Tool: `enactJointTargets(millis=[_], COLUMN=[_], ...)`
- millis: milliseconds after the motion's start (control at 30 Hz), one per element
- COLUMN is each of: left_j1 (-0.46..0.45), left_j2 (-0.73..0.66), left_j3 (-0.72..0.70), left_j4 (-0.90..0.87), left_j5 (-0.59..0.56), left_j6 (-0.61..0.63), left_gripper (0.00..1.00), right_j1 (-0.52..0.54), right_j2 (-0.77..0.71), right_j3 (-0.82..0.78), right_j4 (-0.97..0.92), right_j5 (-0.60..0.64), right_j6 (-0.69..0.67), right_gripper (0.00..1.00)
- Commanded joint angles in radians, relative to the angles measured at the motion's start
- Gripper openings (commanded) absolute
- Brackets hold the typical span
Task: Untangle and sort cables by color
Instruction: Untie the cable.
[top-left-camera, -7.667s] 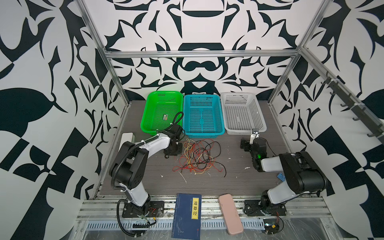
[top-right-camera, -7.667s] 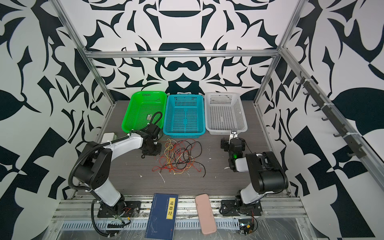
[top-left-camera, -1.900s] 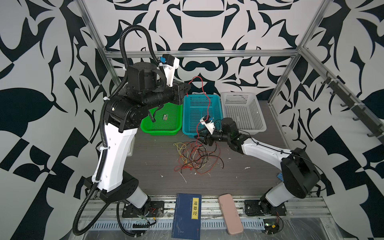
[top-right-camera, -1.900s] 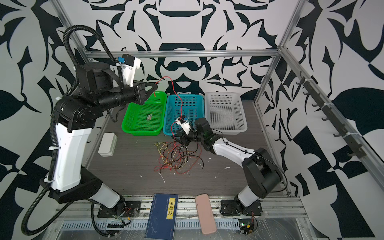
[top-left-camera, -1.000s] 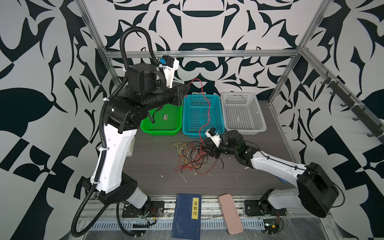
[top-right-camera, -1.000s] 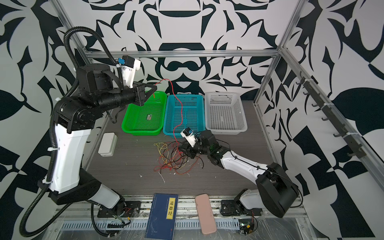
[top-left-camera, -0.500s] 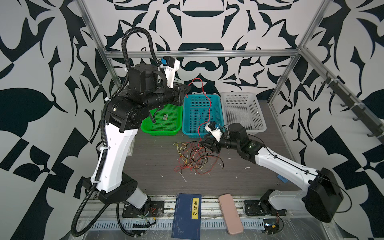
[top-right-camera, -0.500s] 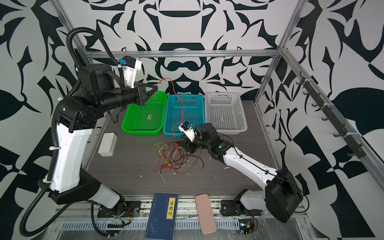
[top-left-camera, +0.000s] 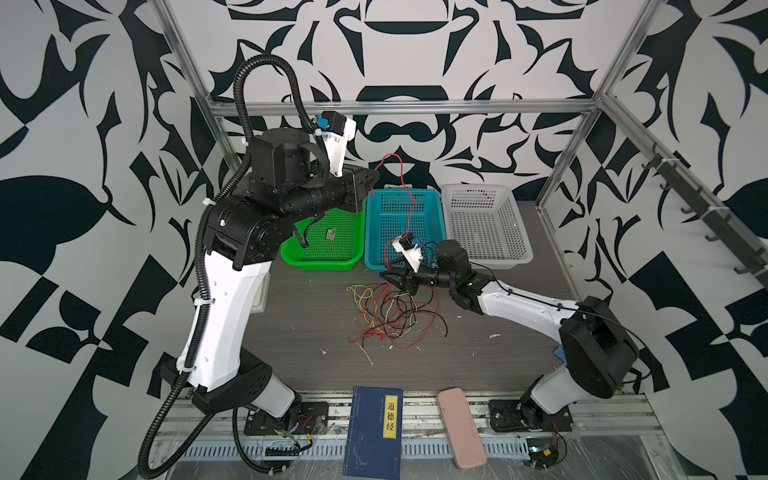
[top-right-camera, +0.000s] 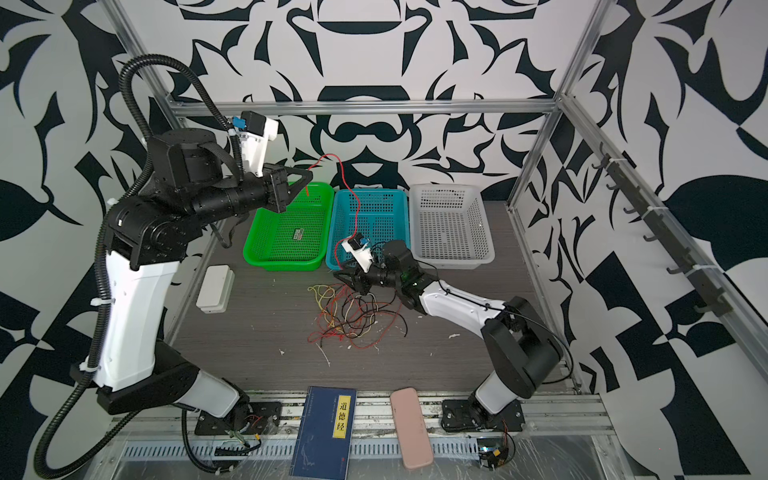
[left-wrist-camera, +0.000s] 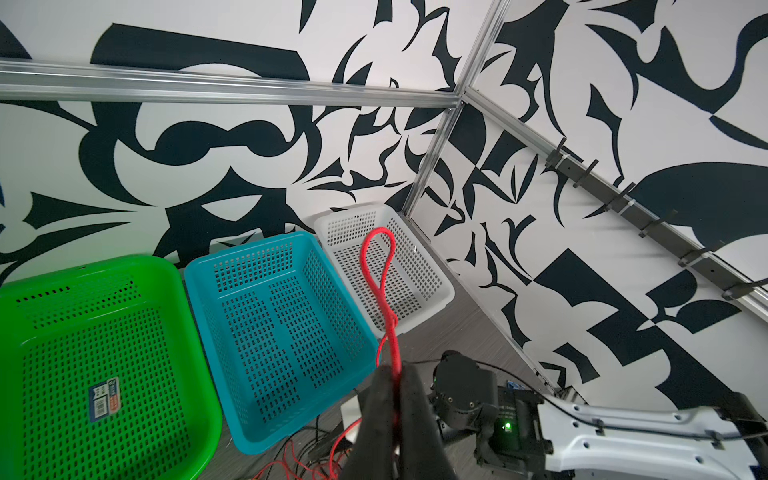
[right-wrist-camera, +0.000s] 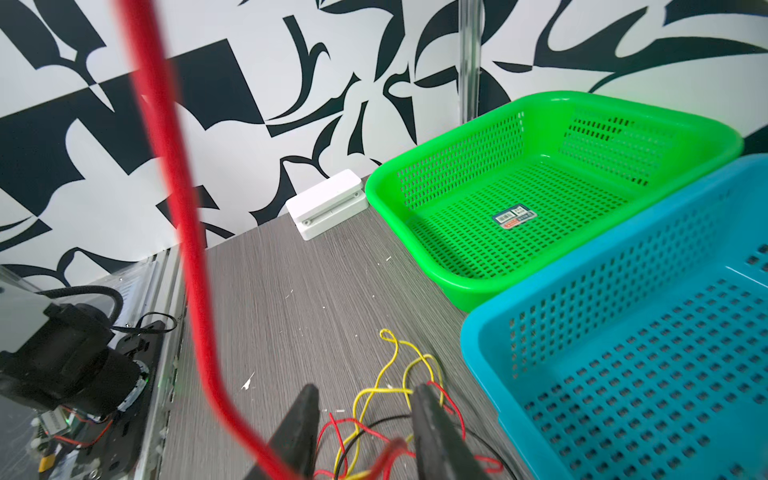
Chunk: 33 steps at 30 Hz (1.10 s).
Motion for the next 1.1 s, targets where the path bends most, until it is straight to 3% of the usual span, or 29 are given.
enactJointTargets(millis=[0,267,600,867,1067], left_j1=[0.005,0.005,0.013,0.026,0.033], left_j2=[-0.018,-0.015,0.022,0.04,0.057], left_j3=[0.006,0.036,0.11,0.121,0.171], left_j4=[0.016,-0.005,-0.051,-0.042,-0.053], left_j5=[0.02,0.0,-0.061,-0.069,-0.078], left_j6=[-0.012,0.008,0.046,0.047,0.047], left_gripper=[0.0,0.0,0.0,0.0,0.0], right_j1=[0.011,0.037,0.09,0.185,0.19], right_j2=[0.041,0.105,-0.01,-0.079,-0.096], right_j3=[0.047,0.043,-0.112,-0.15,-0.192], right_j4=[0.109,0.032,-0.09,-0.283,-0.339], right_j5=[0.002,0.003,0.067,0.166,0.244], right_j6=[0.036,0.007,-0.072,-0.171,-0.216], right_gripper=[0.29,0.14,0.12,0.13,0.17])
